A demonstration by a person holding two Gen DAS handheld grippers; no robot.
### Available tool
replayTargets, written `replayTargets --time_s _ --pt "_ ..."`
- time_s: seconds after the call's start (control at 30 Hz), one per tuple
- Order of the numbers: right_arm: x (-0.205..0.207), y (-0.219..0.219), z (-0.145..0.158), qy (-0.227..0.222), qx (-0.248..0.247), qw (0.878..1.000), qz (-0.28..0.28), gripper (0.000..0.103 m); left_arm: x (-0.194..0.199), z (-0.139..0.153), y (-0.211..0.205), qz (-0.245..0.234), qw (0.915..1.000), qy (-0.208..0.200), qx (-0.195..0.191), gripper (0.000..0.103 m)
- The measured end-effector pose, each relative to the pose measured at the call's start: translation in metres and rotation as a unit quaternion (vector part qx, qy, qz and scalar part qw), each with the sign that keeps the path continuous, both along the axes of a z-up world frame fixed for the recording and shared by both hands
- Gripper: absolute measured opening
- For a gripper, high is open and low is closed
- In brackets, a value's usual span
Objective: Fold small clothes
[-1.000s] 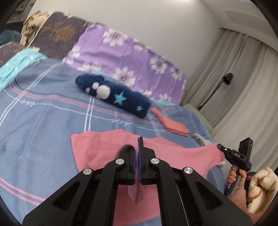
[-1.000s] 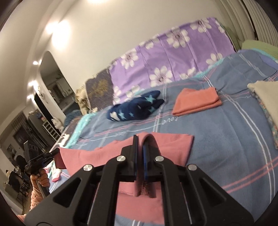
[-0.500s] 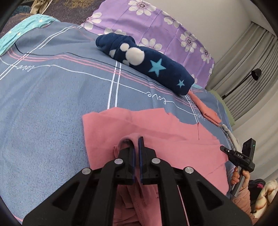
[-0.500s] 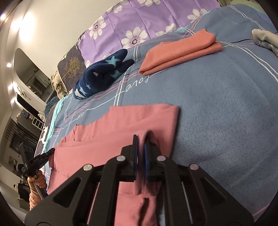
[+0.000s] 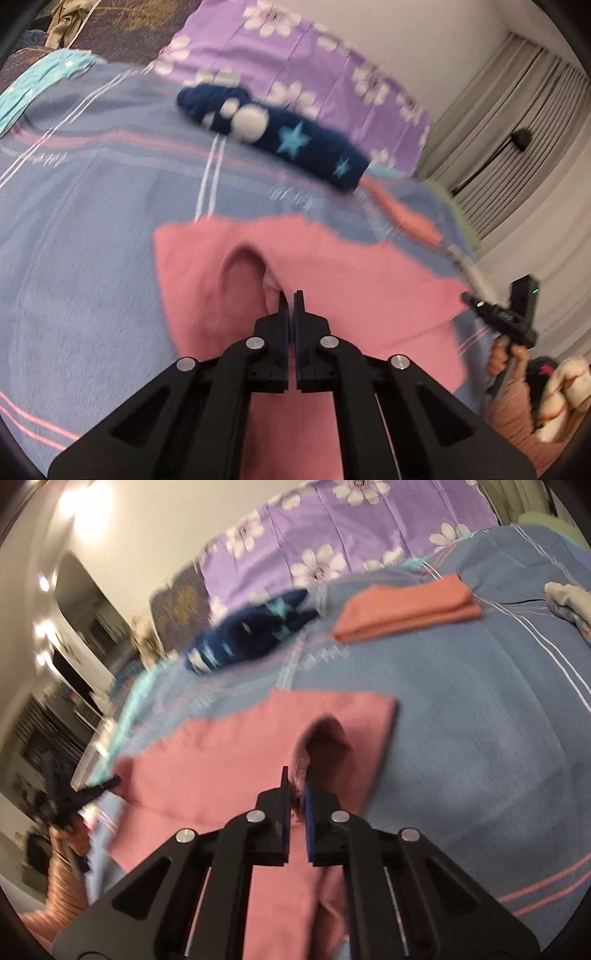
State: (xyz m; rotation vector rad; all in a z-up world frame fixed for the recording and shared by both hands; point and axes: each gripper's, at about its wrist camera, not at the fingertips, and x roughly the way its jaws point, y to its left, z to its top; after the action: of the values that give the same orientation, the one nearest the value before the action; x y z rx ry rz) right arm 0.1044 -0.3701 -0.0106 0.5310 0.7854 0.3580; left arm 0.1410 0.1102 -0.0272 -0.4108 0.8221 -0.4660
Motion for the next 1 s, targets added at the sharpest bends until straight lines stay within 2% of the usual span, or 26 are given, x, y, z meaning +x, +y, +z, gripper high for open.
replayTargets --time_s 0.13,0.17,0.2,0.23,0.3,0.33,0.37,0.4,0.5,0.6,0.73,0.8,0.83,0.87,0.9,0.93,0.97,1.0 --pt "0.034 -0.009 0.017 -0.006 0.015 0.999 -0.035 0.006 0.029 0.028 0.003 0.040 0.9989 -0.026 -0.002 0.002" --pt "0.045 -0.011 0.017 -0.001 0.016 0.999 -0.043 0.006 0.040 0.032 0.005 0.071 0.9968 -0.034 0.017 0.002" --pt "0.060 -0.014 0.013 0.014 0.016 0.998 -0.055 0.007 0.053 0.031 0.006 0.106 0.9923 -0.037 0.052 0.002" --pt "0.072 -0.016 0.007 0.030 0.022 0.997 -0.063 0.009 0.065 0.026 0.006 0.124 0.9896 -0.029 0.067 0.003" --pt "0.087 -0.020 -0.007 0.061 0.021 0.995 -0.080 0.024 0.082 0.014 0.009 0.138 0.9885 -0.001 0.061 0.008" --pt "0.089 -0.021 -0.011 0.066 0.015 0.994 -0.086 0.026 0.087 0.008 0.010 0.145 0.9877 0.011 0.058 0.025" --pt "0.088 -0.021 -0.015 0.067 0.011 0.994 -0.085 0.028 0.088 0.007 0.011 0.148 0.9871 0.012 0.060 0.049" --pt "0.086 -0.022 -0.019 0.066 0.009 0.994 -0.082 0.031 0.086 0.005 0.010 0.147 0.9869 0.006 0.066 0.057" --pt "0.081 -0.024 -0.028 0.068 -0.011 0.995 -0.077 0.039 0.086 -0.004 0.002 0.104 0.9888 0.002 0.107 0.061" --pt "0.086 -0.025 -0.034 0.071 -0.020 0.995 -0.072 0.042 0.093 -0.018 -0.006 0.072 0.9871 0.027 0.141 0.066" --pt "0.099 -0.016 -0.036 0.071 -0.014 0.996 -0.049 0.052 0.104 -0.039 -0.011 0.059 0.9829 0.066 0.161 0.066" --pt "0.109 -0.005 -0.040 0.082 -0.033 0.996 -0.034 0.056 0.112 -0.048 -0.012 0.066 0.9806 0.078 0.167 0.063" --pt "0.114 0.000 -0.042 0.084 -0.044 0.995 -0.032 0.056 0.113 -0.048 -0.012 0.072 0.9798 0.074 0.171 0.052" --pt "0.117 0.006 -0.043 0.086 -0.055 0.994 -0.031 0.053 0.115 -0.048 -0.013 0.076 0.9793 0.070 0.174 0.033" --pt "0.119 0.010 -0.044 0.084 -0.061 0.994 -0.026 0.034 0.117 -0.047 -0.014 0.074 0.9804 0.072 0.168 0.024" --pt "0.122 0.015 -0.044 0.081 -0.066 0.994 -0.017 0.019 0.117 -0.045 -0.015 0.072 0.9815 0.072 0.162 0.007" --pt "0.122 0.017 -0.042 0.078 -0.071 0.994 -0.014 0.003 0.116 -0.041 -0.016 0.074 0.9819 0.064 0.162 0.007" --pt "0.117 0.018 -0.034 0.059 -0.080 0.995 -0.024 0.002 0.112 -0.035 -0.018 0.074 0.9824 0.051 0.164 0.007"
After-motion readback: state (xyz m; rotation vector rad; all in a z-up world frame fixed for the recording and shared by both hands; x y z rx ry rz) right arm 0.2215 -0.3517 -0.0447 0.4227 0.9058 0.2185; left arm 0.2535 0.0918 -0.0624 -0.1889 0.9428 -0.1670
